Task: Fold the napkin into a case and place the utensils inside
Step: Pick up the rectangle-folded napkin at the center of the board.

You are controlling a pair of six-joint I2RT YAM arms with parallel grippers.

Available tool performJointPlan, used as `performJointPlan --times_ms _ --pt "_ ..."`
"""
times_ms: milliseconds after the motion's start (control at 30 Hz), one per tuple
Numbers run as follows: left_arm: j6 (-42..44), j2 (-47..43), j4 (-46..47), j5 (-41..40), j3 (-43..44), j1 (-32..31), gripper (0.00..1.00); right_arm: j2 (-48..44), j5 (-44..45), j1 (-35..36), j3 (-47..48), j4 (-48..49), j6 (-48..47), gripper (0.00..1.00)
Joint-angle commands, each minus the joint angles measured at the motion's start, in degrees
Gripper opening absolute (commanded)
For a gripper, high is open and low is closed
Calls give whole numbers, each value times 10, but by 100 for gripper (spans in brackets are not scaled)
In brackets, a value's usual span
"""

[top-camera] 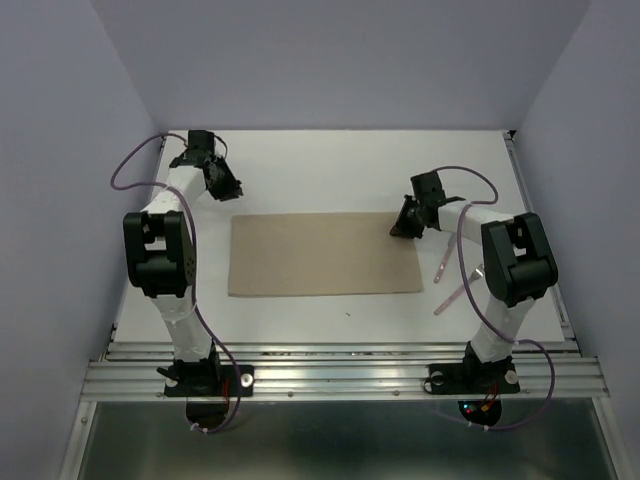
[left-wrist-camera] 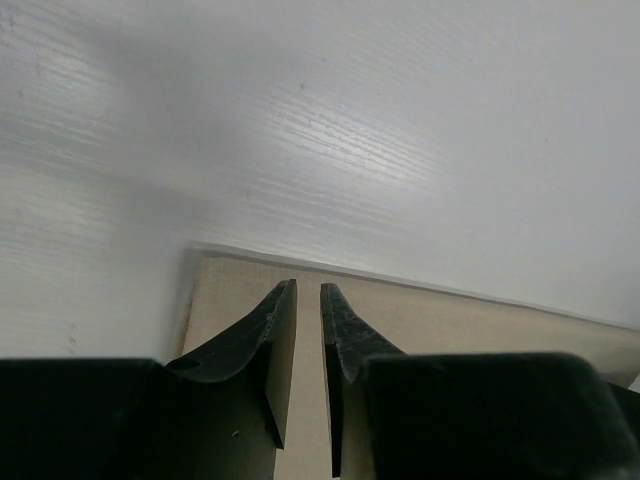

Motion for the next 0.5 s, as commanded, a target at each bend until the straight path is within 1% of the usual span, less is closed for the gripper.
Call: performJointPlan --times_ms 0,267,367,400,467 --pt "13 -51 -27 -2 24 3 28 16 52 -8 5 4 -11 18" --pt "22 -92 -35 -4 -2 2 29 24 75 -51 3 4 -11 18" --pt "23 -103 -47 -26 -17 2 32 25 74 -56 13 3 -14 18" --pt "20 -111 -50 -41 -30 2 38 25 70 -56 19 -3 -16 17" --pt "20 -126 -47 -47 -55 2 48 24 59 -56 30 -8 -20 17"
